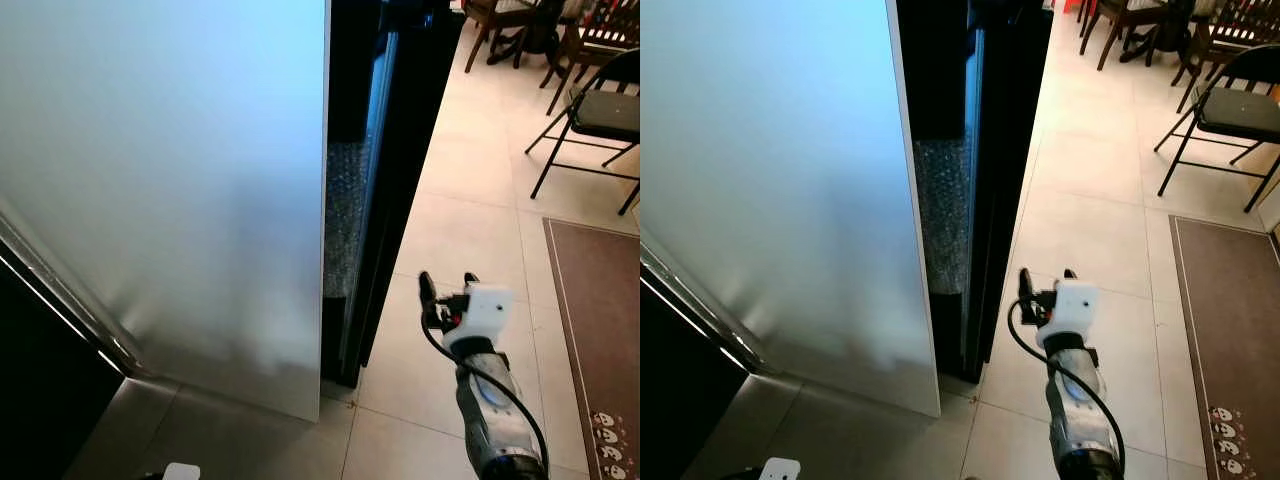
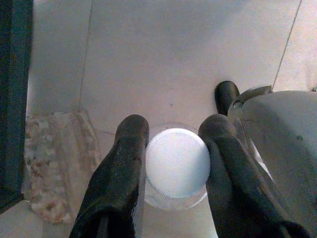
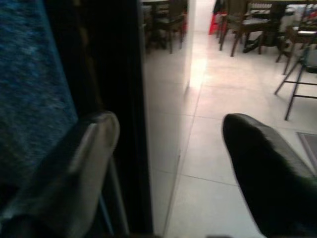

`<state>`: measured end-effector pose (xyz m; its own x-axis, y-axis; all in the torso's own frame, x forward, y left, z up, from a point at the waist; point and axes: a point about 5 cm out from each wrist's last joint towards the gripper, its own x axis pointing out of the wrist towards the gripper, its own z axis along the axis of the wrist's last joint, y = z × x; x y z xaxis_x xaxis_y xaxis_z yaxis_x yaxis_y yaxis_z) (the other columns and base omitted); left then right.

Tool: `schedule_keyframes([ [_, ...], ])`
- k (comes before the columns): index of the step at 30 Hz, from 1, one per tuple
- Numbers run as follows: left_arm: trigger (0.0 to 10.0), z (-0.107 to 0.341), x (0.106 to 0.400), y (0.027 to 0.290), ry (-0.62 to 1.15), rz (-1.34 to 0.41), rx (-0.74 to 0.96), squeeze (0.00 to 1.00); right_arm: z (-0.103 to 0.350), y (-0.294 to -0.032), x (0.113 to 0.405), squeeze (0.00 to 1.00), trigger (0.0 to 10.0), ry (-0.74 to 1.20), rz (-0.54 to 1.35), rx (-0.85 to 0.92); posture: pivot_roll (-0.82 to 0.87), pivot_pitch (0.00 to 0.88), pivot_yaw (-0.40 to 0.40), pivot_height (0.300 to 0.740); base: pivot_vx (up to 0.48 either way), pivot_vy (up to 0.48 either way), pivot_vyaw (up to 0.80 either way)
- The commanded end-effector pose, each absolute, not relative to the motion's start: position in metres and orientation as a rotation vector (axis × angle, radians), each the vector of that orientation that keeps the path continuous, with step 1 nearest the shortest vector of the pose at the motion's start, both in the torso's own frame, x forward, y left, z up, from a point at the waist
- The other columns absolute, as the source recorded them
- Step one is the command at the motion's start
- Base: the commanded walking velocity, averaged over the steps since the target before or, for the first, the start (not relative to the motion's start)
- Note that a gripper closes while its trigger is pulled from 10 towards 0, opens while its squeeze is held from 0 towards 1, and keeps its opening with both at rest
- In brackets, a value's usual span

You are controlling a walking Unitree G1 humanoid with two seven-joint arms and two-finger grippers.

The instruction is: Restocking fridge

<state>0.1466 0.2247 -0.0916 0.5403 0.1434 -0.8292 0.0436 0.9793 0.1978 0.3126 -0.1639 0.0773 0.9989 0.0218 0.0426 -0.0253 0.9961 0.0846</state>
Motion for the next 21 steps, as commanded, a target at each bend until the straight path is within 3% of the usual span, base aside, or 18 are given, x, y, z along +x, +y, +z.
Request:
schedule_keyframes([
  [1, 10.0, -0.096, 0.136, 0.224, 1.024, 0.07, 0.199, 0.0, 0.086, -0.163, 0.321, 1.0, 10.0, -0.041, 0.018, 0.078, 0.04, 0.015, -0.017, 0.74, 0.0, 0.0, 0.0],
  [9, 10.0, -0.097, 0.131, 0.223, 1.021, 0.094, 0.18, 0.0, 0.108, -0.162, 0.352, 1.0, 10.0, -0.018, 0.0, 0.071, 0.07, 0.039, -0.021, 0.74, 0.0, 0.0, 0.0],
  [10, 10.0, -0.097, 0.131, 0.223, 1.02, 0.096, 0.18, 0.0, 0.11, -0.161, 0.356, 0.91, 10.0, -0.001, 0.0, 0.069, 0.07, 0.039, -0.021, 0.74, 0.0, 0.0, 0.0],
  [11, 10.0, -0.097, 0.13, 0.223, 1.018, 0.101, 0.177, 0.0, 0.114, -0.157, 0.362, 0.22, 10.0, 0.015, 0.018, 0.075, 0.07, 0.044, -0.021, 0.74, 0.0, 0.0, 0.0],
  [12, 10.0, -0.097, 0.13, 0.223, 1.018, 0.101, 0.177, 0.0, 0.114, -0.157, 0.362, 0.22, 10.0, 0.015, 0.018, 0.075, 0.07, 0.044, -0.021, 0.74, 0.0, 0.0, 0.0],
  [13, 10.0, -0.097, 0.13, 0.224, 1.017, 0.102, 0.178, 0.0, 0.119, -0.151, 0.367, 0.0, 10.0, 0.012, 0.06, 0.062, 0.07, 0.049, -0.019, 0.74, 0.0, 0.0, 0.0],
  [21, 10.0, -0.098, 0.126, 0.226, 1.023, 0.104, 0.172, 0.0, 0.119, -0.154, 0.361, 0.0, 10.0, -0.045, 0.002, 0.079, 0.08, 0.063, -0.016, 0.74, 0.0, 0.0, 0.0],
])
